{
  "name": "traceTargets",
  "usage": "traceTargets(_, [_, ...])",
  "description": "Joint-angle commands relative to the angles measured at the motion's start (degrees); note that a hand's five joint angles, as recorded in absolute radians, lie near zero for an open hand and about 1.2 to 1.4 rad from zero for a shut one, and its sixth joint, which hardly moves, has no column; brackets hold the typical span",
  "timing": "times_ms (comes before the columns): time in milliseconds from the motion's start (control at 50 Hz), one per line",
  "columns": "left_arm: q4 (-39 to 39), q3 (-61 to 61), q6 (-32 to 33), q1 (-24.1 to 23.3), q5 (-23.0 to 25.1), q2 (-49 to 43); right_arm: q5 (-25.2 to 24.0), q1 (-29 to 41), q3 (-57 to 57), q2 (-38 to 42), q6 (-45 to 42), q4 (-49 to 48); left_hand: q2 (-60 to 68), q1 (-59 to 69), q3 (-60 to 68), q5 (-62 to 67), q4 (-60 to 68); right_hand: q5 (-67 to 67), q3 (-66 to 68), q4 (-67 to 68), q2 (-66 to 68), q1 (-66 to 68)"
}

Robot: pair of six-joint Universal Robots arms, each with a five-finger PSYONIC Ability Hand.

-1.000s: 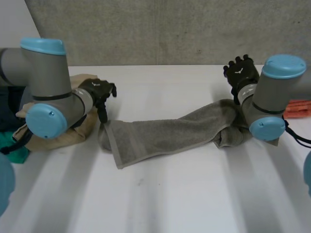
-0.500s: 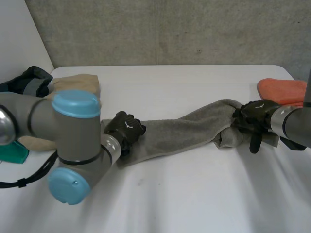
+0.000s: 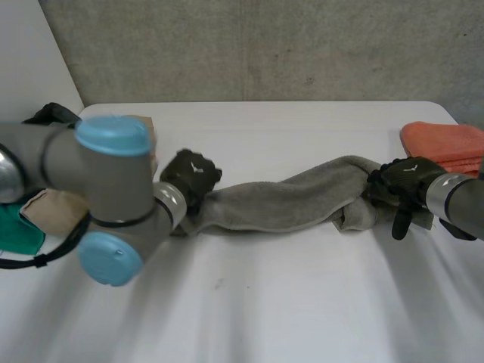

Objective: Fold the laundry.

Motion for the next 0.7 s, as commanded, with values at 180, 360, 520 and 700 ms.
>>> traceTargets(180, [-14.39, -0.01, -15.36, 3.13, 10.76, 18.51, -6.68, 1.89, -4.29, 1.5, 0.62, 2.17, 11.57, 14.38, 12.11, 13.43, 11.6, 2.87, 3.65, 3.61, 3.55, 2.93])
traceTargets(360, [-15.62, -0.53, -19.67, 5.5, 12.53, 20.27, -6.33, 3.74, -6.4, 9.32, 0.45, -10.22, 11.57, 14.38, 12.11, 13.43, 11.6, 12.61, 13.39, 13.36, 13.29, 12.67])
traceTargets(520, [-14.75, -1.06, -20.46, 7.52, 13.58, 17.47, -5.37, 5.14, -10.96, 15.56, 1.41, -16.38, 11.57, 14.38, 12.11, 13.43, 11.6, 40.15, 40.94, 40.9, 40.84, 40.22])
traceTargets(700, [-10.97, 5.52, -20.73, 9.19, 13.14, 10.7, -3.26, 5.05, -19.57, 16.19, 1.5, -17.96, 11.57, 14.38, 12.11, 13.43, 11.6, 67.15, 67.93, 67.9, 67.83, 67.21])
